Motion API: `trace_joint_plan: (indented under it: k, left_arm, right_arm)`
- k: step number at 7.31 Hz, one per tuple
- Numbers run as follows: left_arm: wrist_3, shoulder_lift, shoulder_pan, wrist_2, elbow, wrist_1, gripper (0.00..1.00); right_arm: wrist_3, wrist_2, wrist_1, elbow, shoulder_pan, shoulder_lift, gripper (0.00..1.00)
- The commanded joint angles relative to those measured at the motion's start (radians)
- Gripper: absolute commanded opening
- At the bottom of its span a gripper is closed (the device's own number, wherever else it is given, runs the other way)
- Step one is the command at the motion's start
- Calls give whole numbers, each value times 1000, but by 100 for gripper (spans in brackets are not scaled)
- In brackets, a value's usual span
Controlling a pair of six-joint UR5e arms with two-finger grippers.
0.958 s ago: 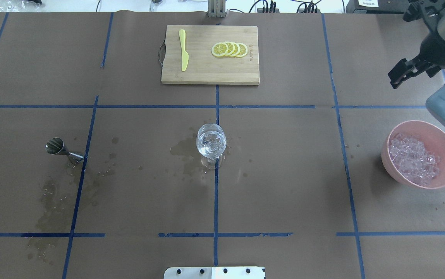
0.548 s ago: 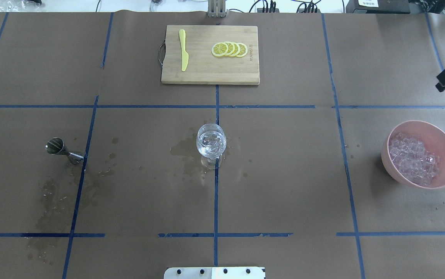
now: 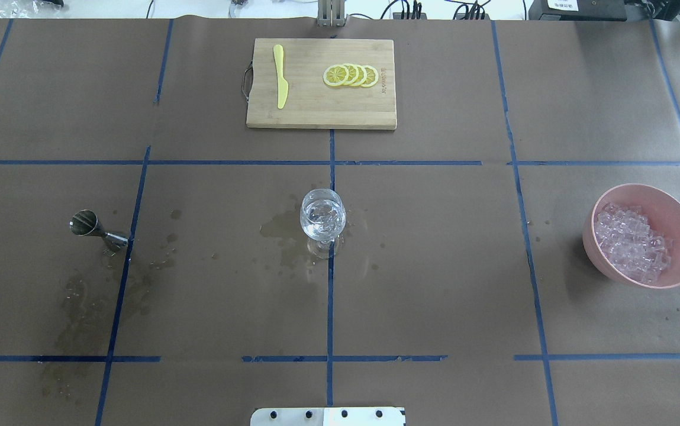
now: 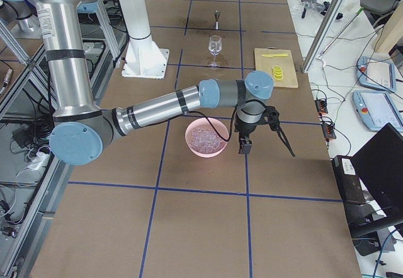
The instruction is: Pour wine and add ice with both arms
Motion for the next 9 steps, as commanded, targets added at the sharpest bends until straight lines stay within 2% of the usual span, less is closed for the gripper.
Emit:
trace_joint_plan:
  k: [1, 3, 4, 6, 9]
  left_arm:
    - [1, 16, 0, 0, 49, -13, 100]
    - [-2, 16, 1, -9, 97, -42, 100]
    - [-7, 13, 1, -46, 128, -82, 100]
    - [-13, -3, 3, -55, 143, -99, 100]
    - [-47, -2, 0, -55, 142, -127, 100]
  right_arm:
    - [31, 10, 138, -26, 23, -64, 100]
    - [19, 4, 154, -28, 37, -92, 100]
    - [24, 7, 154, -49, 63, -95, 100]
    - [18, 14, 154, -98, 111, -107, 100]
    - [-24, 19, 154, -103, 149, -136, 100]
